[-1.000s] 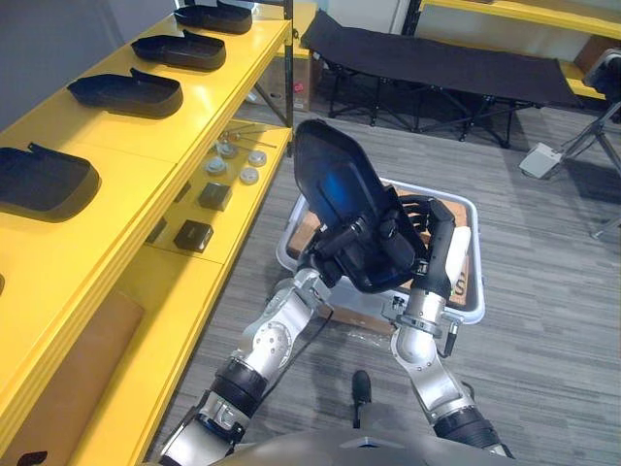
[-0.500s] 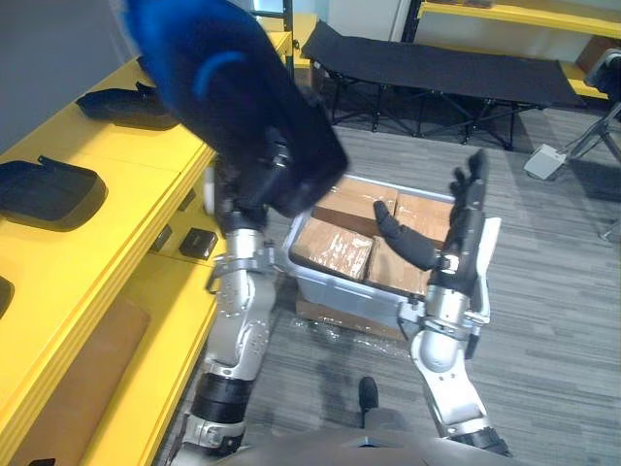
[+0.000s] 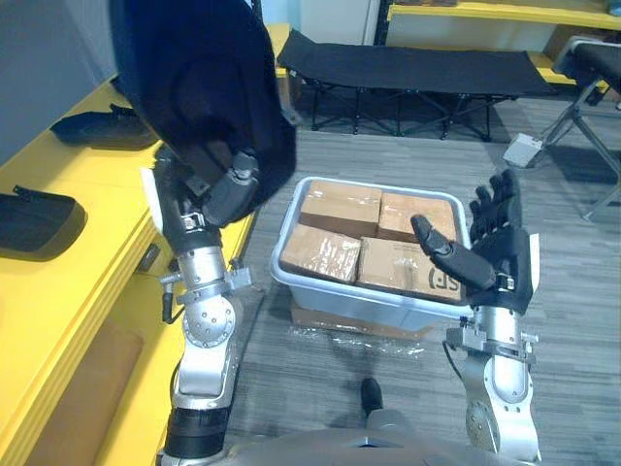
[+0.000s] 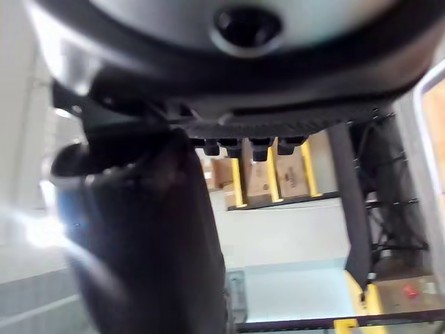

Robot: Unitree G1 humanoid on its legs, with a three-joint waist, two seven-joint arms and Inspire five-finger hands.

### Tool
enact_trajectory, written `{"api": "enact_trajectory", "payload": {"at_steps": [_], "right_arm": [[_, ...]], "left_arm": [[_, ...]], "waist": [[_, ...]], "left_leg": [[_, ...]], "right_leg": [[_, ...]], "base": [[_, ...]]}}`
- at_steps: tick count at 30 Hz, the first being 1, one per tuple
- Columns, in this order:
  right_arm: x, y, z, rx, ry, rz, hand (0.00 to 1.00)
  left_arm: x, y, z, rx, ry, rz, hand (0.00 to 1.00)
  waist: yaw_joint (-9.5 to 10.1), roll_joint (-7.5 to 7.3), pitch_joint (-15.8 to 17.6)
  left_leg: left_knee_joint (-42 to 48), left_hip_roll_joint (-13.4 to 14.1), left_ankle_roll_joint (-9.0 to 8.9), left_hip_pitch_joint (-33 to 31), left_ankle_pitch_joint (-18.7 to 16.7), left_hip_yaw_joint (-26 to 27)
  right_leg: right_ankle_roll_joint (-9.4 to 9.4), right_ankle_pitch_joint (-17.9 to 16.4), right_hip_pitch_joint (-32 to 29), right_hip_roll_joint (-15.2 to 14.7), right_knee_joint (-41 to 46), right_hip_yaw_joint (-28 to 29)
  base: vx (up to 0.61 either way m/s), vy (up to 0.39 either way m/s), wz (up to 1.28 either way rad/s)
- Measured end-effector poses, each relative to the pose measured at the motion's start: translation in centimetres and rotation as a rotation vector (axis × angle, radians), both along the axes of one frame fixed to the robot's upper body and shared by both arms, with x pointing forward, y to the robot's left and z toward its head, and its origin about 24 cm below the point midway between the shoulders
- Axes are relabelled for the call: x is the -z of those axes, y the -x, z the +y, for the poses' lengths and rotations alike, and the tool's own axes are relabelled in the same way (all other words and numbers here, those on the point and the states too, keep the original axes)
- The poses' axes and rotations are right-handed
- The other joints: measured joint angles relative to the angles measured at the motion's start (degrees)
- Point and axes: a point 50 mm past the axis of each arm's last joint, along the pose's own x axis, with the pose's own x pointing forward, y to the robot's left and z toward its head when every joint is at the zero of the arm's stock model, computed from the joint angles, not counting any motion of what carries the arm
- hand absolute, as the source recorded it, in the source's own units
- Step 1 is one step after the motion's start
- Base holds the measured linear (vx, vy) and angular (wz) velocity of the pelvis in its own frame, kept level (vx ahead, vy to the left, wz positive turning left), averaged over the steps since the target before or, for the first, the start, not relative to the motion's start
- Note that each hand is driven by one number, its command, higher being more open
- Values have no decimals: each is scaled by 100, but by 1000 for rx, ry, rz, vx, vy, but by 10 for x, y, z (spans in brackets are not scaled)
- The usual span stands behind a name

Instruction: Walk over and take three plastic housings, then place them on the shelf

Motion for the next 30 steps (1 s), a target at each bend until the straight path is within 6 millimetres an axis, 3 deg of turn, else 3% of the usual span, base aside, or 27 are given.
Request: {"api": "enact_trajectory", "payload": {"at_steps": [5, 11, 15, 21, 26, 30], "right_arm": [[26, 4, 1, -43, 4, 154, 100], [38, 4, 1, -41, -19, 205, 100], [38, -5, 11, -99, -33, 192, 100], [37, -21, 36, -240, -18, 169, 100], [19, -41, 44, -325, 35, 93, 100], [16, -45, 45, -333, 38, 87, 100]], "left_arm": [[18, 10, 4, 137, 13, 81, 0], [33, 21, 15, 131, -13, 154, 0], [31, 30, 31, 41, -13, 154, 0], [24, 53, 62, -140, -14, 140, 0], [38, 80, 88, -308, 22, 225, 0], [44, 88, 91, -315, 42, 264, 0]], "waist": [[10, 13, 4], [177, 56, 15], [338, 76, 18], [786, 70, 28], [1129, 14, 59], [1231, -5, 93]], "left_leg": [[8, 21, 7, 2, -21, 45], [24, 13, 17, -85, -13, -216], [108, -2, 29, -246, 2, -487], [203, -1, 14, -461, 54, -1102], [208, -1, 12, -508, 126, -1492], [303, -47, 106, -631, 159, -1725]], "right_leg": [[4, 3, -13, 26, -1, 38], [-3, -42, 92, -26, -2, -213], [-7, -62, 135, -75, -3, -471], [12, -138, 398, -119, -33, -1105], [18, -230, 655, -124, -2, -1506], [23, -355, 889, -169, -1, -1897]], "base": [[2, 4, -6], [-8, 5, 19], [-8, 2, 38], [-2, -20, 49], [1, -25, 38], [-10, -11, 58]]}}
